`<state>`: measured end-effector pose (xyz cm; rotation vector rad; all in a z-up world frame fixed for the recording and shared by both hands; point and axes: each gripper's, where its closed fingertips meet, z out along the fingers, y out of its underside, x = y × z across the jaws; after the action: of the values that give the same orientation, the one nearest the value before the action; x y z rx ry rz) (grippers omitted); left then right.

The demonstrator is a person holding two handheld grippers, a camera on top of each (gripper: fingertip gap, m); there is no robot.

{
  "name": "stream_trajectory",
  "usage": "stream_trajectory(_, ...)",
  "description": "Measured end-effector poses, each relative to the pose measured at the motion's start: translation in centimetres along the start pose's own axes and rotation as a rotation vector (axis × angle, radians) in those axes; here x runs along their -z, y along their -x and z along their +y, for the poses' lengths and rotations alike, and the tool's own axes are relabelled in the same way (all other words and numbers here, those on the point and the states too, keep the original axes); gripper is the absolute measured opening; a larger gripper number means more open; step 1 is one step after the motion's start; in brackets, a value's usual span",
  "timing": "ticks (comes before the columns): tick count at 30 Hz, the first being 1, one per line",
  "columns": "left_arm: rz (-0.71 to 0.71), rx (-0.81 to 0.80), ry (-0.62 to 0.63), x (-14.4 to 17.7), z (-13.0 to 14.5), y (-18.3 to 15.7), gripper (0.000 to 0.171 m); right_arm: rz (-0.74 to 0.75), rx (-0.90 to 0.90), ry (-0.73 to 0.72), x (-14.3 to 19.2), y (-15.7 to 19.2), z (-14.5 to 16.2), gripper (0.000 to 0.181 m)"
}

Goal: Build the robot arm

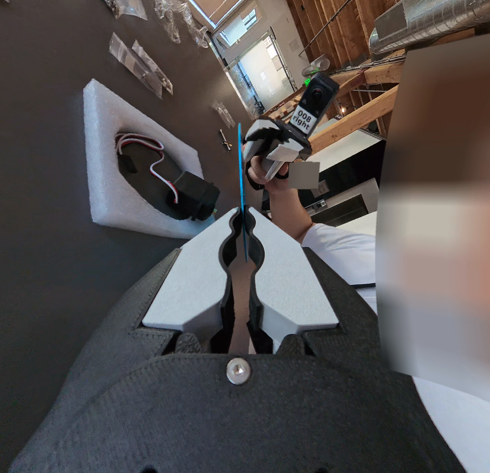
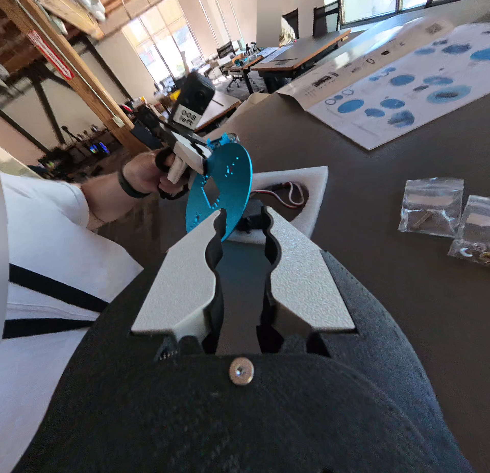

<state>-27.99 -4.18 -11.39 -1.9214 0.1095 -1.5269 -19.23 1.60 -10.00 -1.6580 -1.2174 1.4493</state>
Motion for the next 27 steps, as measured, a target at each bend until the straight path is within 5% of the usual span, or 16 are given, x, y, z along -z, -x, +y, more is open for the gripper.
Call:
stream_trajectory(8, 0.003, -0.069, -0.079, 4.3, 0.6, -1.6, 0.0, 0.083, 0.783, 0.178, -2.3, 0.3, 3.2, 0.044)
stream_trajectory(13, -0.066, -0.126, -0.245, 10.1, -0.9, -2.8, 0.001, 0.081, 1.024, 0.282, -5.4, 0.8, 4.3, 0.039)
stream_trajectory(18, -0.085, -0.156, -0.306, 12.4, -1.8, -3.4, 0.0, 0.039, 0.938, 0.374, -7.8, 0.1, 4.8, 0.037)
stream_trajectory(27, -0.025, -0.173, -0.274, 11.3, -2.1, -3.8, 0.001, -0.068, 0.574, 0.488, -9.2, -0.9, 4.2, 0.03)
